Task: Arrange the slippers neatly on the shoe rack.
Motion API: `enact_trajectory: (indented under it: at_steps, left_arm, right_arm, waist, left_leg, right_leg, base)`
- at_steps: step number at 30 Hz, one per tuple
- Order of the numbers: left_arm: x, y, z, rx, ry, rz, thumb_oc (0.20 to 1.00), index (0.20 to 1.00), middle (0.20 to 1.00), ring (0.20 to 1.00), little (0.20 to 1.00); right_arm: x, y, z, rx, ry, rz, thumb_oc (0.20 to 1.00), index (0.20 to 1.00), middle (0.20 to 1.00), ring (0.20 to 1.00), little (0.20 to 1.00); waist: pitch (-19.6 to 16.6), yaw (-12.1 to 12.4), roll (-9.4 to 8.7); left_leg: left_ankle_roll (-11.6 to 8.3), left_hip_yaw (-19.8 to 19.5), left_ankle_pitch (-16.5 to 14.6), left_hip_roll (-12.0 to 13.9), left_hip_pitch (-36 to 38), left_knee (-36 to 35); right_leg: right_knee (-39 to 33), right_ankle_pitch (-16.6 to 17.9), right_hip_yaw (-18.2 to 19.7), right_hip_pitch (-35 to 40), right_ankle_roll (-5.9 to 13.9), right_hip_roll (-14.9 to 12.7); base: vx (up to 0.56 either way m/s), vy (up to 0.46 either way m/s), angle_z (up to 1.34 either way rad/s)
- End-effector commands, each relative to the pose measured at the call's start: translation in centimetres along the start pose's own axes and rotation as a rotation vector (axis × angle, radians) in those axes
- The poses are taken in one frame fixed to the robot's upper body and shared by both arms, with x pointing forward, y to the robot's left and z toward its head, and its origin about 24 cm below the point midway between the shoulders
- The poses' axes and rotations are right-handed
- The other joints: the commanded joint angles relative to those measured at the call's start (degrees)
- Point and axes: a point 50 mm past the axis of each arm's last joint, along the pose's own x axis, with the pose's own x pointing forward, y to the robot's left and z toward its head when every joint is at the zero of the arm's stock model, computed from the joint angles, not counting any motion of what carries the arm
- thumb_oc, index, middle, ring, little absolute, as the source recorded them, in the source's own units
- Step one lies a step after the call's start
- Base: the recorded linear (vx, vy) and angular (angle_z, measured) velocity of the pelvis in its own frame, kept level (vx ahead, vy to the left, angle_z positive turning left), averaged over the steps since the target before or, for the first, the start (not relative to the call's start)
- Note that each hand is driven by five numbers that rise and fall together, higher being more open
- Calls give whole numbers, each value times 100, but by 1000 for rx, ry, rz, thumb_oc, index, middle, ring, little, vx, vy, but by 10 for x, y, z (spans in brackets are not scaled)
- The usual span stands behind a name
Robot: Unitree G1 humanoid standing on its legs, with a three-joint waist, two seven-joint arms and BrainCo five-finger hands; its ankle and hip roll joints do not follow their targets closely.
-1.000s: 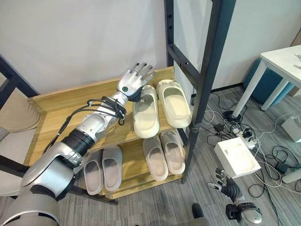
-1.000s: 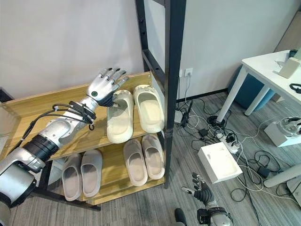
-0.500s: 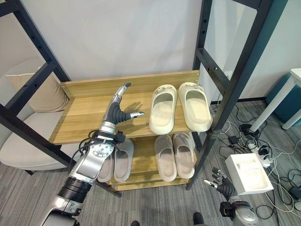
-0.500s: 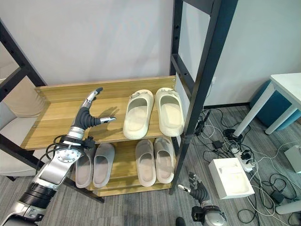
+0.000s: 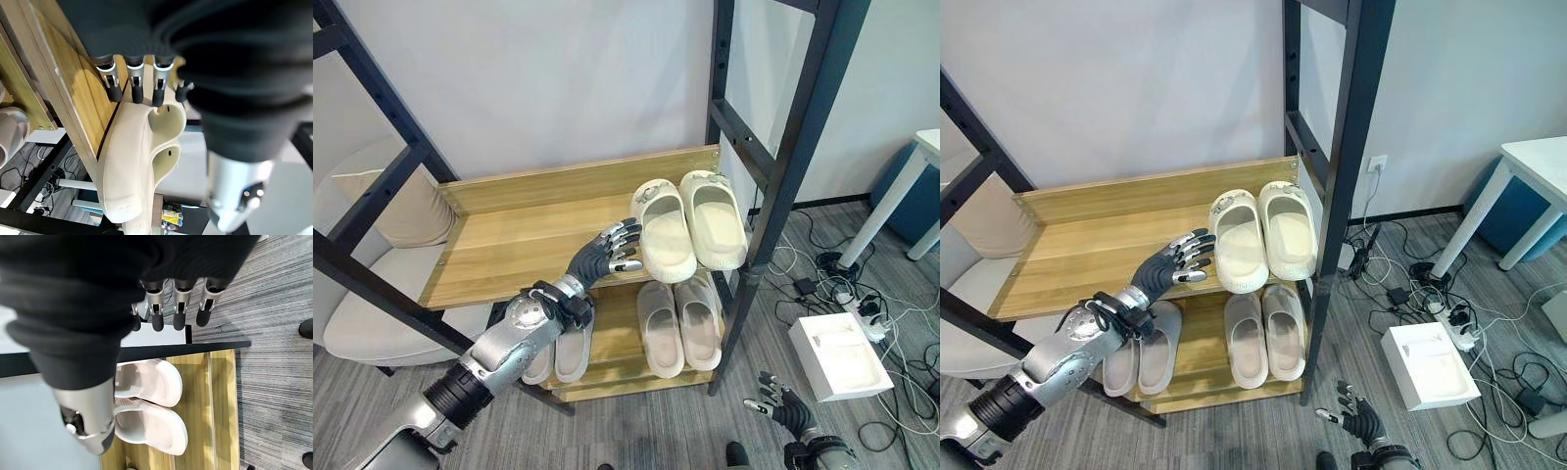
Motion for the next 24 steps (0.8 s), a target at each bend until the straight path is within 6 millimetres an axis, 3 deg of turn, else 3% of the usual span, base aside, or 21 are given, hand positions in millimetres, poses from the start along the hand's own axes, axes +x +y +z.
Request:
enact_trajectory:
  at_steps: [1, 5, 11, 12, 15, 19, 20, 24]
  left_arm:
    - [21, -8, 20, -12, -102, -30, 1000, 1000, 1000, 1000, 1000]
    - [26, 4, 30, 71, -221, 125, 1000, 1000, 1000, 1000, 1000]
    - [14, 9, 49, -95, -413, 222, 1000, 1000, 1000, 1000, 1000]
    - [4, 8, 58, -179, -495, 181, 1000, 1000, 1000, 1000, 1000]
    - [-17, 0, 73, -199, -588, 57, 1000, 1000, 1000, 1000, 1000]
    - [-25, -8, 74, -186, -573, -53, 1000, 1000, 1000, 1000, 1000]
    - [-33, -32, 67, -161, -481, -270, 1000, 1000, 1000, 1000, 1000]
    - [-35, -60, 38, -158, -276, -496, 1000, 1000, 1000, 1000, 1000]
  right_arm:
    - [11, 10, 33, 38, -139, 36, 1000, 1000, 1000, 1000, 1000]
    - [12, 12, 32, 66, -147, 18, 1000, 1000, 1000, 1000, 1000]
    - [14, 13, 32, 89, -162, -7, 1000, 1000, 1000, 1000, 1000]
    - [13, 12, 31, 98, -161, -15, 1000, 1000, 1000, 1000, 1000]
    - [11, 11, 29, 111, -166, -10, 1000, 1000, 1000, 1000, 1000]
    - [11, 11, 27, 111, -159, 2, 1000, 1000, 1000, 1000, 1000]
    - [12, 13, 28, 94, -158, 30, 1000, 1000, 1000, 1000, 1000]
    - [15, 20, 34, 71, -176, 84, 1000, 1000, 1000, 1000, 1000]
  waist:
    - [103, -188, -191]
    - [95, -154, -230]
    - [106, -76, -291]
    - [108, -36, -307]
    - [88, 34, -320]
    - [70, 76, -328]
    - [57, 144, -346]
    - [42, 176, -369]
  left_leg:
    - [-44, 40, -406, 93, 283, 7]
    - [-39, 7, -413, 99, 290, 7]
    - [-44, -45, -409, 107, 293, 7]
    - [-44, -63, -415, 105, 305, 7]
    - [-47, -77, -432, 106, 322, 7]
    - [-47, -87, -435, 111, 334, 7]
    - [-45, -114, -438, 115, 331, 7]
    - [-37, -123, -444, 113, 335, 7]
  right_leg:
    - [28, 15, -171, -128, 119, -70]
    - [29, -12, -180, -104, 93, -73]
    - [31, -49, -237, -38, 62, -66]
    - [32, -54, -254, -17, 58, -69]
    - [34, -67, -271, 14, 56, -68]
    - [37, -71, -286, 39, 59, -70]
    - [49, -85, -326, 64, 62, -65]
    - [69, -102, -362, 82, 73, -54]
  base:
    - [0, 0, 0]
    - [0, 0, 0]
    - [0, 0, 0]
    - [0, 0, 0]
    - [0, 0, 0]
    - [2, 21, 5]
    - [-14, 27, 5]
    - [-7, 21, 13]
